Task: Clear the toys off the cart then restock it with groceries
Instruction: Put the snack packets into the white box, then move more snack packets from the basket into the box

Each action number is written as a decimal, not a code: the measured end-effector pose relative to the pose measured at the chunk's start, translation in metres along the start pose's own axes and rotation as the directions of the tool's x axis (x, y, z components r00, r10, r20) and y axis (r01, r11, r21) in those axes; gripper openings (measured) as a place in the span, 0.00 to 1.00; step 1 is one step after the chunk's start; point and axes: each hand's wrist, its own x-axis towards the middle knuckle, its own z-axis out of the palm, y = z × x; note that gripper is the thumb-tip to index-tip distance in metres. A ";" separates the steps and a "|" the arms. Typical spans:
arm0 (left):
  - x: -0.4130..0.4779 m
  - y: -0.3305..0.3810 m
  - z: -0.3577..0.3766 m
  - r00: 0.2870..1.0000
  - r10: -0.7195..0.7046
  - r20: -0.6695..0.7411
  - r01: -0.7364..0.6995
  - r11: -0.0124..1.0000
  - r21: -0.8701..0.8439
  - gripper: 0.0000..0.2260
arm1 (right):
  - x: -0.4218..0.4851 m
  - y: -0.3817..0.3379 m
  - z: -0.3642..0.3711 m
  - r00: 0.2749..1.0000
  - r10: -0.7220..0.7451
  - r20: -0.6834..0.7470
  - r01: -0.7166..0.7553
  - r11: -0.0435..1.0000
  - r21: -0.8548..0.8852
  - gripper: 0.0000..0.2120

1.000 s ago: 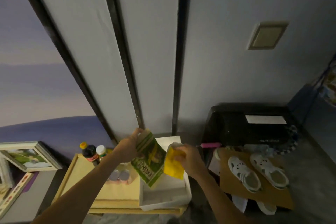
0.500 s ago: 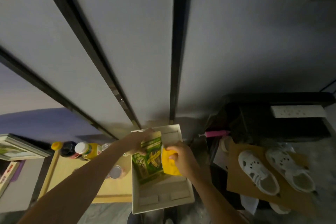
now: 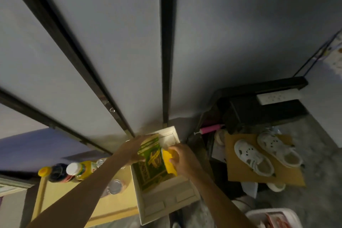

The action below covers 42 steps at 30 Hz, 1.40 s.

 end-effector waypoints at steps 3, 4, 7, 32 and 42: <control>-0.018 0.006 -0.007 0.996 0.067 -0.058 -0.068 0.997 -0.020 0.45 | -0.025 -0.016 -0.006 0.995 0.060 -0.083 -0.058 0.998 0.020 0.29; -0.026 0.011 -0.010 0.992 0.094 -0.078 -0.097 0.995 -0.031 0.43 | -0.036 -0.022 -0.009 0.989 0.082 -0.121 -0.079 0.997 0.025 0.30; -0.053 0.032 -0.021 0.976 0.162 -0.145 -0.173 0.982 -0.069 0.41 | -0.078 -0.042 -0.019 0.948 0.150 -0.280 -0.143 0.989 0.045 0.34; -0.241 0.427 0.179 0.716 0.692 -0.094 -0.671 0.719 0.183 0.47 | -0.597 0.069 0.000 0.066 0.789 -0.611 -0.731 0.455 0.509 0.50; -0.229 0.464 0.312 0.838 0.545 -0.008 -0.531 0.820 0.213 0.41 | -0.621 0.192 0.039 0.242 0.839 -0.487 -0.783 0.465 0.413 0.46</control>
